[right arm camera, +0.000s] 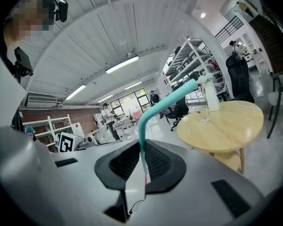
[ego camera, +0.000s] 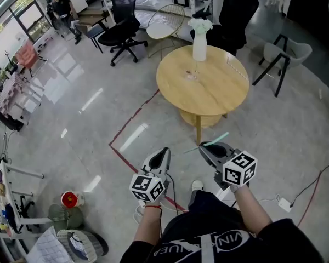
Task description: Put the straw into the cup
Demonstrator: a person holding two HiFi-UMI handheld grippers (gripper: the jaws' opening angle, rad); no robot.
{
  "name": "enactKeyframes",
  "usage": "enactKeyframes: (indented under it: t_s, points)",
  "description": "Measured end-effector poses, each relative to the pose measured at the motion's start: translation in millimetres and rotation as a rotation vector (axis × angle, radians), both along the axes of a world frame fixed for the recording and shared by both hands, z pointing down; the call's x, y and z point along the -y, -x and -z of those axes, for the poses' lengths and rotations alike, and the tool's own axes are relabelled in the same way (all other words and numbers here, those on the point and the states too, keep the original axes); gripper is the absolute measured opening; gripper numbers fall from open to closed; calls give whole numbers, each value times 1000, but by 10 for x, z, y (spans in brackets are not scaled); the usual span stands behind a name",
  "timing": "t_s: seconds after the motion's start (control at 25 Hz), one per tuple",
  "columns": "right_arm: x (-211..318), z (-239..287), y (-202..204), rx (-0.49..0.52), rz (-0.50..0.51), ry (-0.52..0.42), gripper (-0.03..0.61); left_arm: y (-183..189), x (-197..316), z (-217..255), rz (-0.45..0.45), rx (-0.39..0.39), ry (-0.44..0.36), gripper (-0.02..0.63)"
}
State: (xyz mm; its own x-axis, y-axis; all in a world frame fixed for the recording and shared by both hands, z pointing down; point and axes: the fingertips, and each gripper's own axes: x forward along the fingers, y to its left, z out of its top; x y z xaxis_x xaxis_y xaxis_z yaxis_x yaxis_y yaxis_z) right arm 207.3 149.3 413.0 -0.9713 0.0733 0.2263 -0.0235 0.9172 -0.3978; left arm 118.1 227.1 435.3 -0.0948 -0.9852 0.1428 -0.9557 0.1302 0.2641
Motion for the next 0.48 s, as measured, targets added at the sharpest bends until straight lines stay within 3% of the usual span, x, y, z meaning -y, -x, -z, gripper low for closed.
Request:
enactKeyframes:
  t_s: [0.24,0.48]
  points:
    - [494,-67,454,-17,42,0,32,532,384,-137,71,-32,12,7]
    - [789,-68,769,-7,73,9,32,759,696,-131,84,-20,17,8]
